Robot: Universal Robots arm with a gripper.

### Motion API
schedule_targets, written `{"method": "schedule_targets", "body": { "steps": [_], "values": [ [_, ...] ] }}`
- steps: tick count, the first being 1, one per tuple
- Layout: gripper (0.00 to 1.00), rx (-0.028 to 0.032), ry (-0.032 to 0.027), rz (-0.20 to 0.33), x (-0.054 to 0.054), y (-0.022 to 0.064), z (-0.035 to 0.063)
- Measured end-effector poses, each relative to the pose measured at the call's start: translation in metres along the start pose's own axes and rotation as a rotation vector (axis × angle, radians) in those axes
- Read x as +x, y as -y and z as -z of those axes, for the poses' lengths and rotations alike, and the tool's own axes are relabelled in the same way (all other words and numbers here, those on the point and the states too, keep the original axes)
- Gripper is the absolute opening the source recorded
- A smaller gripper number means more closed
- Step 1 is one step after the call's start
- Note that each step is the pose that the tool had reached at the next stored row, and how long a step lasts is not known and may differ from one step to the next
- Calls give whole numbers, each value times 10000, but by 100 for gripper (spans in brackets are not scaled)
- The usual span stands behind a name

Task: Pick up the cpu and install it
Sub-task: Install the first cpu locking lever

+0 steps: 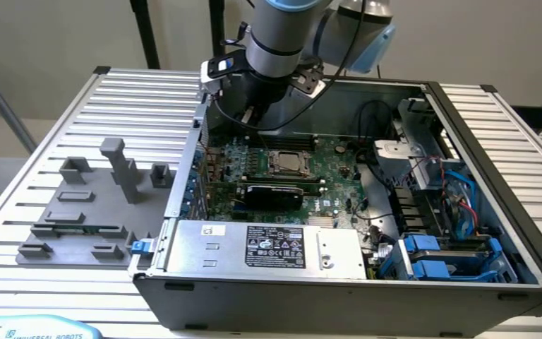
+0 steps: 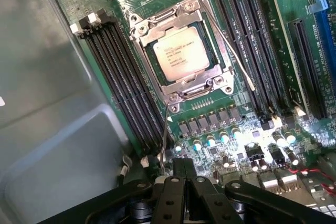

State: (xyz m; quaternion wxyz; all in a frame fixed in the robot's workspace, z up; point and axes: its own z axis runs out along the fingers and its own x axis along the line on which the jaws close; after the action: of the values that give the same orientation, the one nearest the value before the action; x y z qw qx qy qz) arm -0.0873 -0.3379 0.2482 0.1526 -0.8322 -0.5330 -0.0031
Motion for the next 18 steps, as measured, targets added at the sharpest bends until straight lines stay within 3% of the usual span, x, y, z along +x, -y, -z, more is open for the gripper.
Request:
{"method": "schedule_targets", "body": {
  "steps": [4, 9, 13, 14, 16, 18],
  "values": [
    [11, 2, -79, -126, -14, 25, -10],
    [11, -51, -178, -465, -24, 36, -23],
    [11, 63, -432, -476, -48, 87, -33],
    [11, 81, -473, -481, -55, 100, -36],
    [11, 90, -553, -563, -61, 110, -42],
    [11, 88, -679, -752, -62, 109, -47]
  ]
}}
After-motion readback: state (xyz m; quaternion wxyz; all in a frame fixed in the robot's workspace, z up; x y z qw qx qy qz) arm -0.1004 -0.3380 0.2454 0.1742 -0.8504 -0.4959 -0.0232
